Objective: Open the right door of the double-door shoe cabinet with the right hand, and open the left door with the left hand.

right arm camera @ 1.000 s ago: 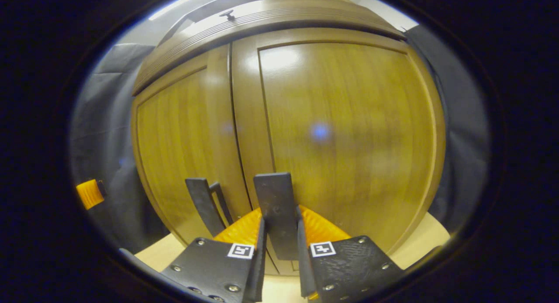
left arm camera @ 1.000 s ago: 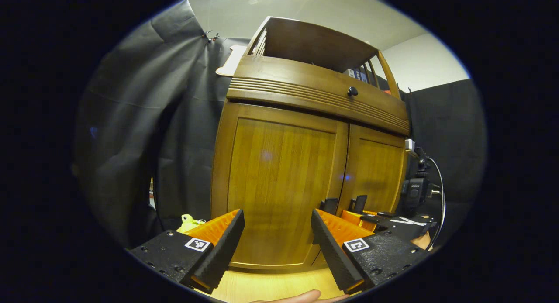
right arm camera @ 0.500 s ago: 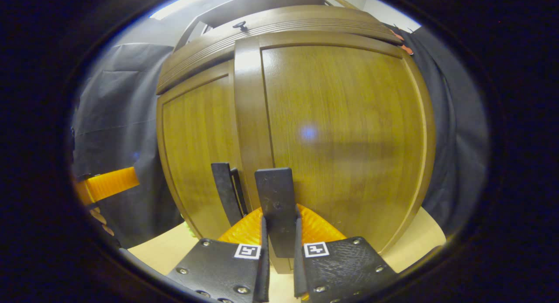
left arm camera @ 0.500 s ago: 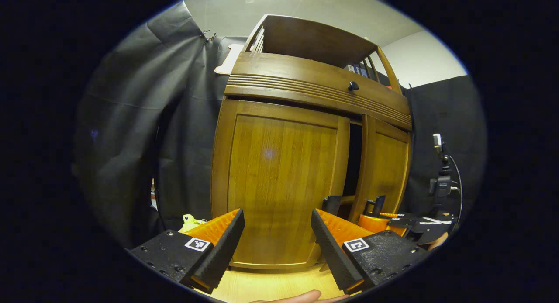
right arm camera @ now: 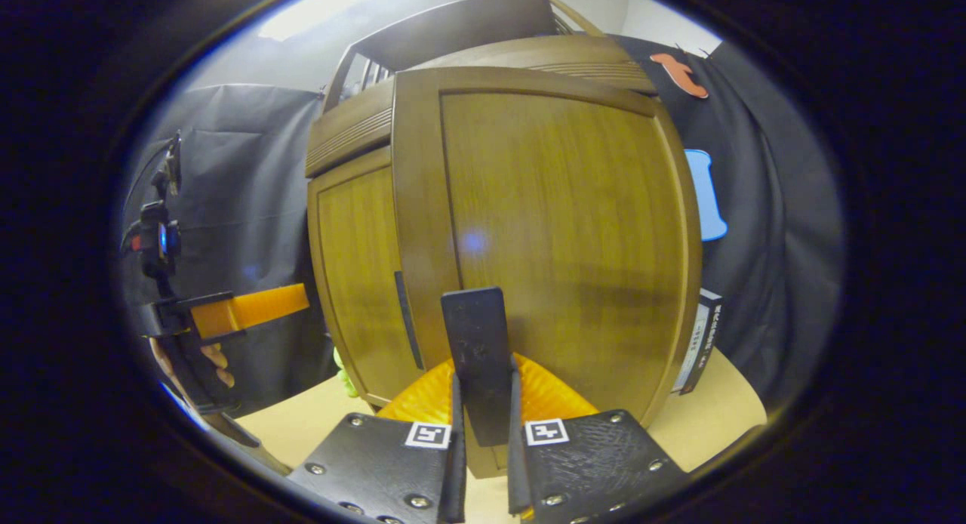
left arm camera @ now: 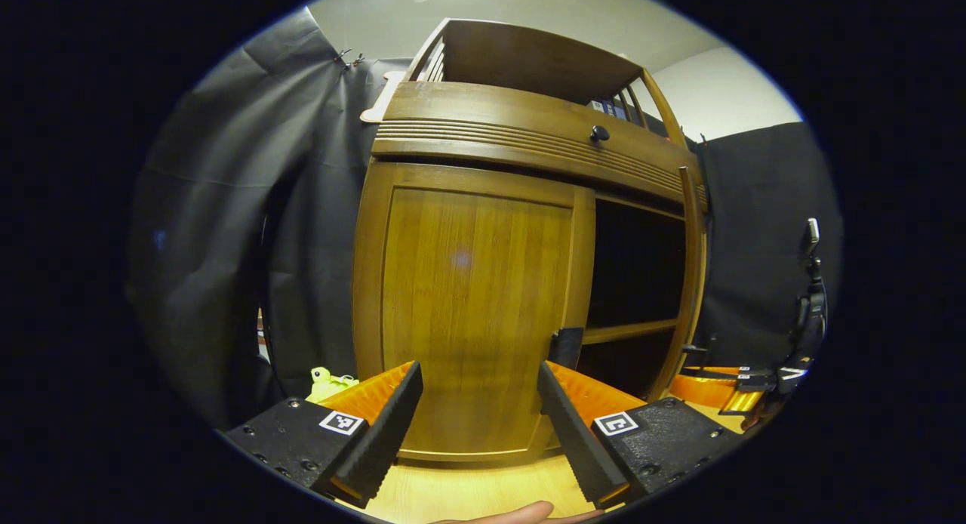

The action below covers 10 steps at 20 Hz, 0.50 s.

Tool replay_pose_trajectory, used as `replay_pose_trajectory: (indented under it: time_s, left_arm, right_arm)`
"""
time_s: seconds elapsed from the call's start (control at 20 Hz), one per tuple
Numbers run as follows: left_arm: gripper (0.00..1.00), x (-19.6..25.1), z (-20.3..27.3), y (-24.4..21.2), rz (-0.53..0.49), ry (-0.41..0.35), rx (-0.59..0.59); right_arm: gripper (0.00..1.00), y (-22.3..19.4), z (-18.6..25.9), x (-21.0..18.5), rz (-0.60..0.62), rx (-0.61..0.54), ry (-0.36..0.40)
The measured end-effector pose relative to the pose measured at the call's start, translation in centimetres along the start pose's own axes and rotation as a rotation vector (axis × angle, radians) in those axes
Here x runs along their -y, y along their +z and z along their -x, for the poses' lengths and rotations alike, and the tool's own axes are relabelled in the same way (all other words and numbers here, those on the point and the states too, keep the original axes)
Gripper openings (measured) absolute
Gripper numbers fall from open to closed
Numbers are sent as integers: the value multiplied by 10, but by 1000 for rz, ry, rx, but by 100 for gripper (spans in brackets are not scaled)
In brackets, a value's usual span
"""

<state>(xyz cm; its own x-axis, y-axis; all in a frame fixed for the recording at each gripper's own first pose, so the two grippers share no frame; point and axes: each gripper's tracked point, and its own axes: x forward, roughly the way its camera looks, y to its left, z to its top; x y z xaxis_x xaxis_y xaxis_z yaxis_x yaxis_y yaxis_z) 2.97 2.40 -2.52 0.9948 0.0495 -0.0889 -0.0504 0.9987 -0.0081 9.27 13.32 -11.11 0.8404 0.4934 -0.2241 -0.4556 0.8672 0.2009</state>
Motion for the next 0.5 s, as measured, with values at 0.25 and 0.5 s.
replay_pose_trajectory:
  time_s: [0.25, 0.5]
  left_arm:
    - [95, -1, -3, -2, -5, 11, -8]
    - [95, 3, -1, -3, -16, 3, -4]
  right_arm:
    - [22, -1, 22, 11, 8, -11, -23]
    - [22, -2, 50, 24, 25, -11, -41]
